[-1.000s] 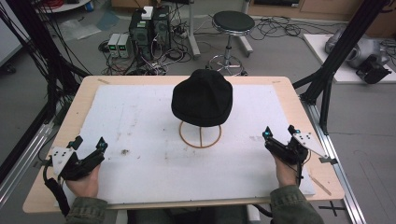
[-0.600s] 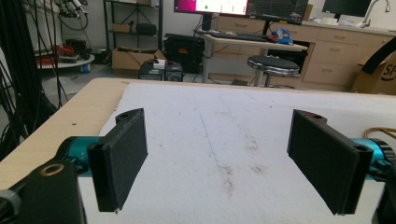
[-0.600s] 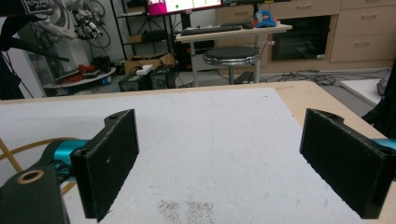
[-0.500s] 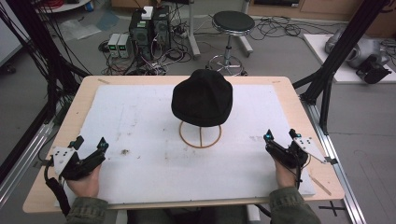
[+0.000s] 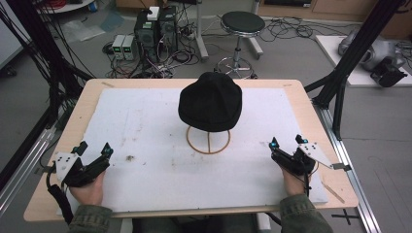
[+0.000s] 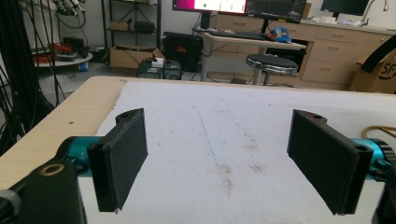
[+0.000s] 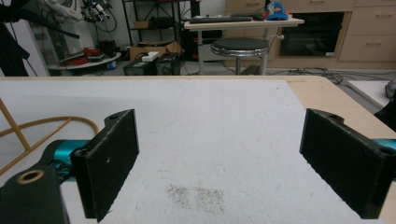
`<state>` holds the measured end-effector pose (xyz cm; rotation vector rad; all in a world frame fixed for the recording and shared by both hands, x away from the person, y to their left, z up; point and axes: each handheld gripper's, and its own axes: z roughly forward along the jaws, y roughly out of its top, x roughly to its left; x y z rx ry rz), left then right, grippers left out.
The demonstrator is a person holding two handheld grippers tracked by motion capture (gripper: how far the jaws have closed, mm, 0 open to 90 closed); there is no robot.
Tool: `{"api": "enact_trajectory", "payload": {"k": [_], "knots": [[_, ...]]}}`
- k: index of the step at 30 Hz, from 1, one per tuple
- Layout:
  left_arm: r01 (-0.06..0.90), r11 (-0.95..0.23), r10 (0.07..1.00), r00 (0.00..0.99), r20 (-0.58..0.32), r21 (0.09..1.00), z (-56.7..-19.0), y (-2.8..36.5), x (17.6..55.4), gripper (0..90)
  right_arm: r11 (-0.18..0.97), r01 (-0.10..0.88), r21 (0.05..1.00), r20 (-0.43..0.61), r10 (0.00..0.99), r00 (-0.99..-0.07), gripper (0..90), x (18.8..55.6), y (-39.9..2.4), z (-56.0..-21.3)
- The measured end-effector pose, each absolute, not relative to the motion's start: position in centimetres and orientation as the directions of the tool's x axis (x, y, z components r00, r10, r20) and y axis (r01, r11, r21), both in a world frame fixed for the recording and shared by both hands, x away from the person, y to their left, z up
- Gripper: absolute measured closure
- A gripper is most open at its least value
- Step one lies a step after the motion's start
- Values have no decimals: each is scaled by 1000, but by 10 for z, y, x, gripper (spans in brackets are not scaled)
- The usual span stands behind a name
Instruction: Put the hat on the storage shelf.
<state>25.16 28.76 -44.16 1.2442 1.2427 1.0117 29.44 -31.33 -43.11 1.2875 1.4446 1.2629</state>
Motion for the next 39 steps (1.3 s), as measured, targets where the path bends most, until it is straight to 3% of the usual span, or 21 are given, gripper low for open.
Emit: {"api": "enact_trajectory", "payload": {"k": [39], "knots": [[105,98,987,114,-109,990,-443,288,255,203,13,246,969,30,985,-170,110,300,-312,-436]]}}
